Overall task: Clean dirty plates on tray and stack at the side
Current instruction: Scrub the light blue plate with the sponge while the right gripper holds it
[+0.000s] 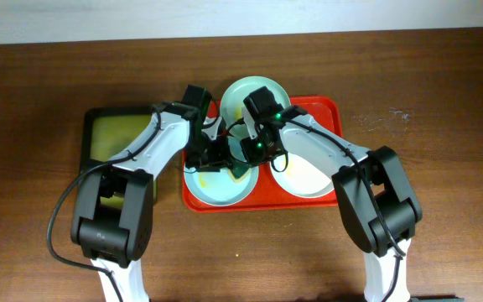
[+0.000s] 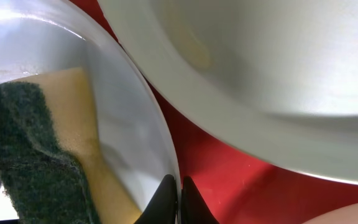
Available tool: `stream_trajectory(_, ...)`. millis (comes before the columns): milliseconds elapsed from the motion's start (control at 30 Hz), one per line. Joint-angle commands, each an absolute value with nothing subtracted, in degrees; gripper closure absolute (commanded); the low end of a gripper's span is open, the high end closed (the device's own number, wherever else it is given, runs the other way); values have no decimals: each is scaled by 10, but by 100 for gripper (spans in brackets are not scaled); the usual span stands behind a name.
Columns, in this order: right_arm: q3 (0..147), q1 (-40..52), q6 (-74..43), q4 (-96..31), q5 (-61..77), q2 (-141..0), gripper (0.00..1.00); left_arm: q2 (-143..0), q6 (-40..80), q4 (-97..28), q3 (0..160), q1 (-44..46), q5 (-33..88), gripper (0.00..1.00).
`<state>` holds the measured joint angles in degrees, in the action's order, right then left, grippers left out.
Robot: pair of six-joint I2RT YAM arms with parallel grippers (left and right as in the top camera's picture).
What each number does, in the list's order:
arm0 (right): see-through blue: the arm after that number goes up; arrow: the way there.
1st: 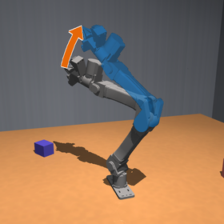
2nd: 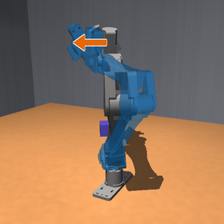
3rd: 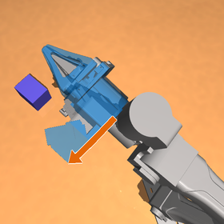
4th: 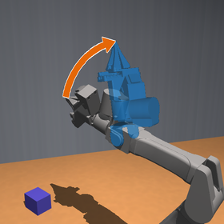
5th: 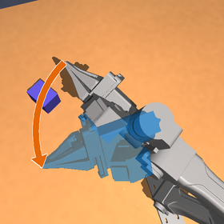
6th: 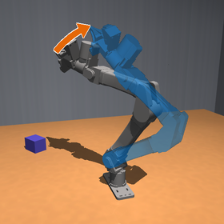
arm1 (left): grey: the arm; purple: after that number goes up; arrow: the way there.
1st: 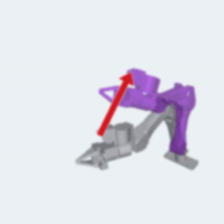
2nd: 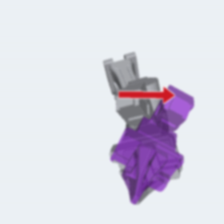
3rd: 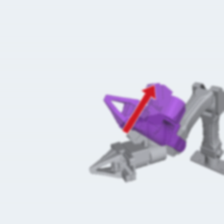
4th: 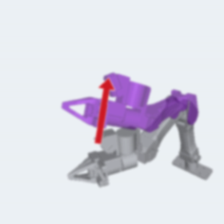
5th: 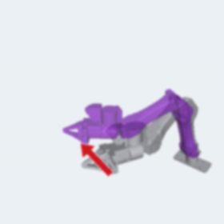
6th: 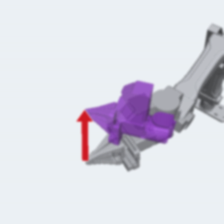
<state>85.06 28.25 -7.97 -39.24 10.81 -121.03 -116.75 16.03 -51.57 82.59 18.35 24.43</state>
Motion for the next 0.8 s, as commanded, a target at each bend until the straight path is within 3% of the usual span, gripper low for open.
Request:
stream_trajectory(0,846,284,-72,-392,101,-1226,96,-1167,151,-533,881,185,226,68)
stream_trajectory(67,846,284,-72,-391,101,-1226,96,-1167,180,-540,886,187,227,59)
stream_trajectory(133,846,284,-72,-391,101,-1226,96,-1168,213,-540,882,198,225,55)
stream_trajectory(367,846,284,-73,-393,101,-1226,96,-1177,356,-530,882,255,126,63)
stream_trajectory(533,846,284,-73,-396,101,-1226,96,-1179,454,-529,882,275,40,63)
stream_trajectory(700,846,284,-73,-396,101,-1226,96,-1196,469,-518,881,284,41,63)
stream_trajectory(767,846,284,-73,-397,101,-1226,96,-1211,469,-516,881,286,43,70)
